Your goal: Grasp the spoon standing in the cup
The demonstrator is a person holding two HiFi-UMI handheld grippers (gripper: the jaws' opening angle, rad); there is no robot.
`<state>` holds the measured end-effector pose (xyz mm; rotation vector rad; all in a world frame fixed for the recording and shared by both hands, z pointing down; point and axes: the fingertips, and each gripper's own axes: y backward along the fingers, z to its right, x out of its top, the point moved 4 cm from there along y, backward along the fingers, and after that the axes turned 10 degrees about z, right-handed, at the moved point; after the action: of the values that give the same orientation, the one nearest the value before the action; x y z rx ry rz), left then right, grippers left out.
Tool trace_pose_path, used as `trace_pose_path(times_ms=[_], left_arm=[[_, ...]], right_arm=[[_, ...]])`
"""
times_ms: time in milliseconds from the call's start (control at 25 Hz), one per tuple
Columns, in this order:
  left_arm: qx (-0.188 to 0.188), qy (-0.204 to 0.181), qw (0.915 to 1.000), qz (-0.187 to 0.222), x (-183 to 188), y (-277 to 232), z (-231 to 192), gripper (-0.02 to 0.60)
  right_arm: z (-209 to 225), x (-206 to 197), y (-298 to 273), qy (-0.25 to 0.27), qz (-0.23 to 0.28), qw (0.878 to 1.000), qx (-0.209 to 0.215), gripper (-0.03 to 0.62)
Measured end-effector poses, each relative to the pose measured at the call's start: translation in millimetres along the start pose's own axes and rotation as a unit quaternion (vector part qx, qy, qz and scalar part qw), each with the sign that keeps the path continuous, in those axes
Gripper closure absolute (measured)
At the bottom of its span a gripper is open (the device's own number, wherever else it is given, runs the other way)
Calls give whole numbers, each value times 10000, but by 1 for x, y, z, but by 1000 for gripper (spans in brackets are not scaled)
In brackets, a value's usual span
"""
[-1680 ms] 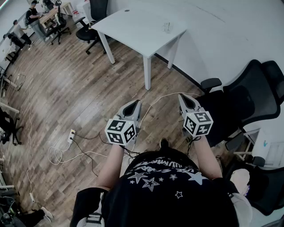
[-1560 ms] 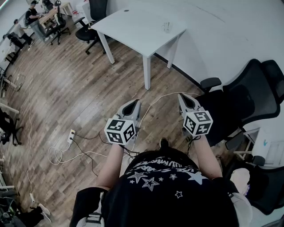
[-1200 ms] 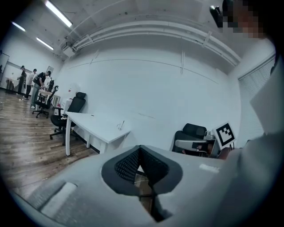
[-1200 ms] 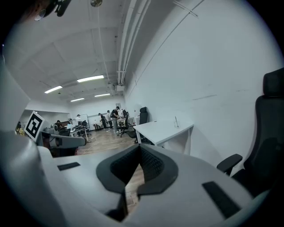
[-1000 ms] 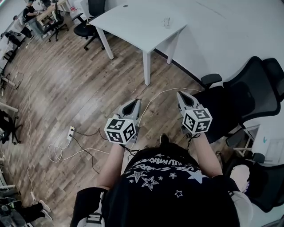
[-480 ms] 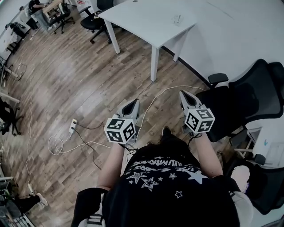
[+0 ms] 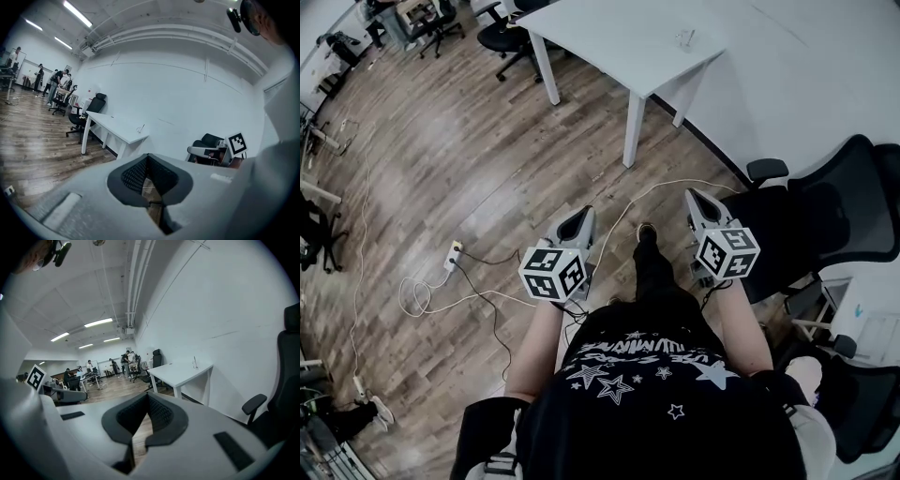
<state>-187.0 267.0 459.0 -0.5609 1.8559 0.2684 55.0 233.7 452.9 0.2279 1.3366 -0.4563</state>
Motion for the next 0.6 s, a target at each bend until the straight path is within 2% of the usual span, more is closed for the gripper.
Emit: trace_pose_path(times_ms=[240, 600], left_arm=[[5, -92, 9999, -107, 1, -33, -14, 575], [231, -55, 9996, -167, 12, -113, -44, 575]], right_arm=[[27, -3, -29, -126, -33, 9999, -102, 585], [99, 12, -107, -258, -49, 9995, -183, 585]])
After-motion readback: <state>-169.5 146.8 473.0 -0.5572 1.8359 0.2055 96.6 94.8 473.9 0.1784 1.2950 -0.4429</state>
